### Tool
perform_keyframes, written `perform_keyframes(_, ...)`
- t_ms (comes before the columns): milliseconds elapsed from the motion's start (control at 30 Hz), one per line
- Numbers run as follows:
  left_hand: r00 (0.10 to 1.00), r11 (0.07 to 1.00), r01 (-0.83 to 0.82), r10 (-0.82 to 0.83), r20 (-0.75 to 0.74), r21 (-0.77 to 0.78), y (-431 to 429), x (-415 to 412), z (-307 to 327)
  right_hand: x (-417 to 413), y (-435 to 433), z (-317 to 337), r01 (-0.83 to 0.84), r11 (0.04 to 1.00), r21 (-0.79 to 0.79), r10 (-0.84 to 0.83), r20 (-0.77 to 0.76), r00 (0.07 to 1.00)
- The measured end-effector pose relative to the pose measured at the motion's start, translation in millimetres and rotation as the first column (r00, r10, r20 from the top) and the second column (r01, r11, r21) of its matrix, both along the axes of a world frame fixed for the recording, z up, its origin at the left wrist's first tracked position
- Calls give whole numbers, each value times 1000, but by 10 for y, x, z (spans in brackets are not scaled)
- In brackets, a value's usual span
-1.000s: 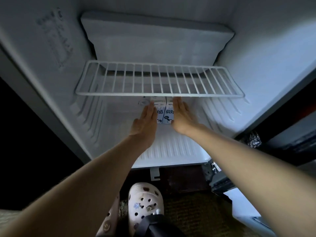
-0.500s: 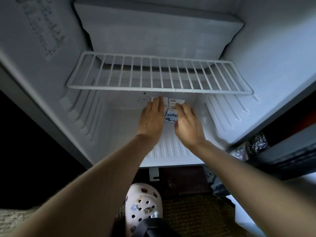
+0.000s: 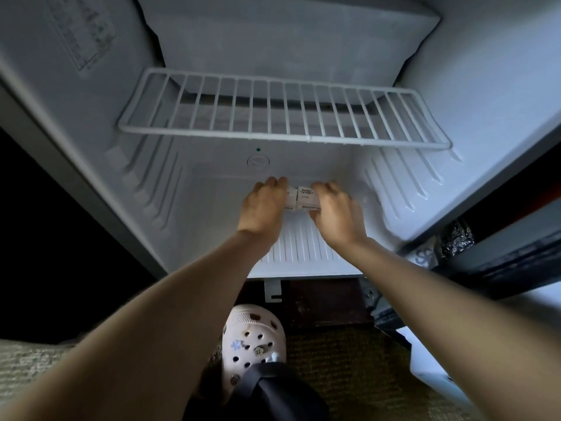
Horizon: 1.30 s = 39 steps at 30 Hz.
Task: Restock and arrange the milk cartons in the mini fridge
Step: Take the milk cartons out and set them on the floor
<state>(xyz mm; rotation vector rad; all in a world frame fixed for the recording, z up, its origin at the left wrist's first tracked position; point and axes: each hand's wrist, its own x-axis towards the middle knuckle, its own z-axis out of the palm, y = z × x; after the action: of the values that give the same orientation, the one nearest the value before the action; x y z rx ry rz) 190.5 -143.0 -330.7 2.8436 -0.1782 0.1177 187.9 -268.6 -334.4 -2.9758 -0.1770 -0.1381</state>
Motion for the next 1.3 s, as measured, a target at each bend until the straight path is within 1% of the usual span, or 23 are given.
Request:
perform_keyframes(100,999,998,-8,5,-48,-65,35,-170,130,-140,10,132,14,999,29,-14,2,1000)
perform_keyframes(267,998,990,-22,14,-58,-141,56,-669,592,-636,18,618,50,990,130,-51,0,999)
perform_keyframes(400,998,990,-2,-6,-61,-144,57,-1142,1088,-1112,-66,1100,35,989,144,-34,-13,999)
perform_keyframes(500,997,989,50,-57,-47,-139,21,-1583,1533,-1582,-166,1513,38,986,165,-39,2,999)
perform_keyframes(667,991,966,119,-128,-26,-229,-147,-2360,2171,-2446,-375,2217,81,968,239,-99,66,993)
perform_keyframes(867,949,932,309,-314,5,-187,-619,-3160,2696,-3515,-882,2747,198,933,301,-237,98,967)
perform_keyframes(1033,866,853,480,-498,-44,-203,-1253,-3811,2806,-4467,-1409,2826,367,885,285,-406,88,910)
perform_keyframes(1200,756,759,622,-646,-105,-191,-1900,-4472,2490,-5435,-1852,2626,538,779,324,-575,26,818)
perform_keyframes(1300,679,701,681,-712,-176,-212,-2164,-4912,2260,-5948,-2033,2375,624,718,307,-647,-35,762)
